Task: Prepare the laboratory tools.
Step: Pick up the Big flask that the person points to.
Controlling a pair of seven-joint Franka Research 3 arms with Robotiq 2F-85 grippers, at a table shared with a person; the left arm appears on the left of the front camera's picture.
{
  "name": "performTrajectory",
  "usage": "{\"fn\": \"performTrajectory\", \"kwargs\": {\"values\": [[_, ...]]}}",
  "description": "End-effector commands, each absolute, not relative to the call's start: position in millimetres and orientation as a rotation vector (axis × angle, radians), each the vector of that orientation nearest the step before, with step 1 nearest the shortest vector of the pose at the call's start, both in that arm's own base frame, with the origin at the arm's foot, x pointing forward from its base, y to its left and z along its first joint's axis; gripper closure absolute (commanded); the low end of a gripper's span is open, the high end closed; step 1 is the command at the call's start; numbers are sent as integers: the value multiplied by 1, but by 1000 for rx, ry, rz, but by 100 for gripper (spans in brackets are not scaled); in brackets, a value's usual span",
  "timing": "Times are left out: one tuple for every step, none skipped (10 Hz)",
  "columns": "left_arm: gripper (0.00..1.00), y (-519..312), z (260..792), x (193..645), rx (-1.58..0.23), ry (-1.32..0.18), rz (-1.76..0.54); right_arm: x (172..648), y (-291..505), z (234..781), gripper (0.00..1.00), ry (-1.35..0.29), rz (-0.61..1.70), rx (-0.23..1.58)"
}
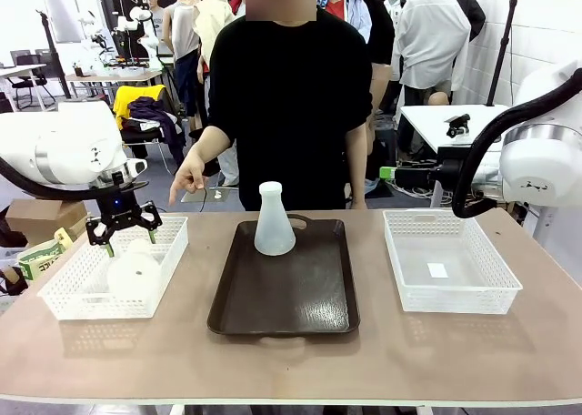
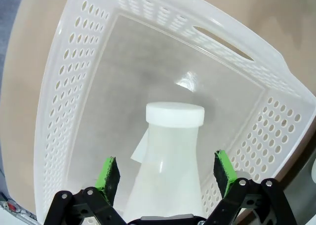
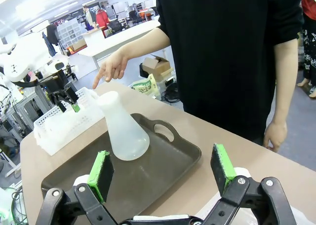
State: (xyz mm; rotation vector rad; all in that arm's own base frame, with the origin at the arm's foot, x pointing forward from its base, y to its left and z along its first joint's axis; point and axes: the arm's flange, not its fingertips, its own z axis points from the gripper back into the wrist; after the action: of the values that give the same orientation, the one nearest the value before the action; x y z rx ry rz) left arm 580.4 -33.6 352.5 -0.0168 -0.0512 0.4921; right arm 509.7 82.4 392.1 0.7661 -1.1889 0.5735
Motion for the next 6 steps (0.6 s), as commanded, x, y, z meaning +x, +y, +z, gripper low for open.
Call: {"fn": "performTrajectory", "kwargs": {"values": [[0, -34, 345, 587, 10, -66, 454, 509, 83, 392, 0, -1185, 569, 754], [0, -37, 341, 585, 3, -72, 433, 509, 83, 392, 0, -1185, 569, 754], [0, -38, 340, 586, -6, -78, 419, 509, 83, 392, 0, -1185, 569, 754], [0, -40, 337, 586, 0, -85, 421, 509, 83, 392, 0, -1185, 569, 754], [0, -43, 335, 587, 1, -82, 415, 509, 83, 392, 0, -1185, 569, 754], [0, -44, 334, 587, 8, -87, 415, 509, 83, 392, 0, -1185, 569, 754]]}}
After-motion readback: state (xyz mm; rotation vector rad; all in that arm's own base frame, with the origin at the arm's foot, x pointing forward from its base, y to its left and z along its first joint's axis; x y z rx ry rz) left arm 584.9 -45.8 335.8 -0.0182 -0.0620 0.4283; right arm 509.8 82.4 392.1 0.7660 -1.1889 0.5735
